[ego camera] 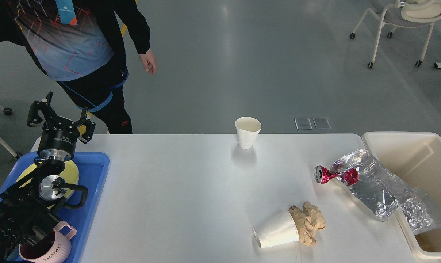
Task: Tidy desktop
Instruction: 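Carry the foil bag over the beige bin and release it, then lower the right gripper to the white paper cup near the wrapper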
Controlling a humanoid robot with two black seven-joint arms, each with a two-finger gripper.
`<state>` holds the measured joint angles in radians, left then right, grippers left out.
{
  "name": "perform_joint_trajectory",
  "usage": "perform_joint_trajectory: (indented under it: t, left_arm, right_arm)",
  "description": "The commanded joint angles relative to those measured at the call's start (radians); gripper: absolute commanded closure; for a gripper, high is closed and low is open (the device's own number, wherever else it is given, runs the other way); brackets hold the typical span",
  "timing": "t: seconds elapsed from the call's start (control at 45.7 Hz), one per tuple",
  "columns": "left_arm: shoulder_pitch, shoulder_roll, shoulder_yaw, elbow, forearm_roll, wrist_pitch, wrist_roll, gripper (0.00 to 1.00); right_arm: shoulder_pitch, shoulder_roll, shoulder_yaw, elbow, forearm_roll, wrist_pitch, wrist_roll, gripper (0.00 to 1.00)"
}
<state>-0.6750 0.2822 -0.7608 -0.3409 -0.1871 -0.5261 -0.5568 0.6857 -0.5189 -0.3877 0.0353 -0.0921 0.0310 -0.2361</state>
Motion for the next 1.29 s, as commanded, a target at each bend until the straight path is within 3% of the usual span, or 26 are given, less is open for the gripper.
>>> perform_joint_trajectory:
  t: [0.0,0.175,0.569,0.7,0.875,0.984,1.159,1.269]
  left_arm:
    - [0.000,0.000,0.000,-0.001,0.000,0.000,0.000,0.03]
    - [0.000,0.000,0.000,-0.001,0.000,0.000,0.000,0.03]
    - [0.000,0.000,0.000,0.000,0.000,0.000,0.000,0.03]
    - [0.000,0.000,0.000,0.000,0.000,0.000,0.000,0.03]
    - [0.000,0.000,0.000,0.000,0.000,-0.002,0.000,0.03]
    - [0.000,0.000,0.000,0.000,0.000,-0.002,0.000,0.03]
    - [0.000,0.000,0.000,-0.001,0.000,0.000,0.000,0.03]
    - [0.000,0.000,0.000,0.000,0.000,0.000,0.000,0.03]
  right_arm:
    - [0.001,-0.001,0.001,0.002,0.000,0.006,0.000,0.00]
    - [0.055,-0.004,0.003,0.003,0.002,0.061,0.001,0.00]
    - [0.442,-0.032,-0.089,0.087,-0.087,0.457,0.003,0.00]
    - [0.570,-0.096,-0.100,0.270,-0.145,0.559,0.001,0.00]
    - [0.784,-0.240,-0.095,0.697,-0.360,0.610,-0.014,0.00]
    - [0.931,-0.294,-0.094,0.925,-0.491,0.708,-0.023,0.00]
    - [1.162,-0.300,-0.091,1.107,-0.509,0.923,-0.051,0.00]
    - [1.287,-0.267,-0.089,1.147,-0.502,0.929,-0.052,0.00]
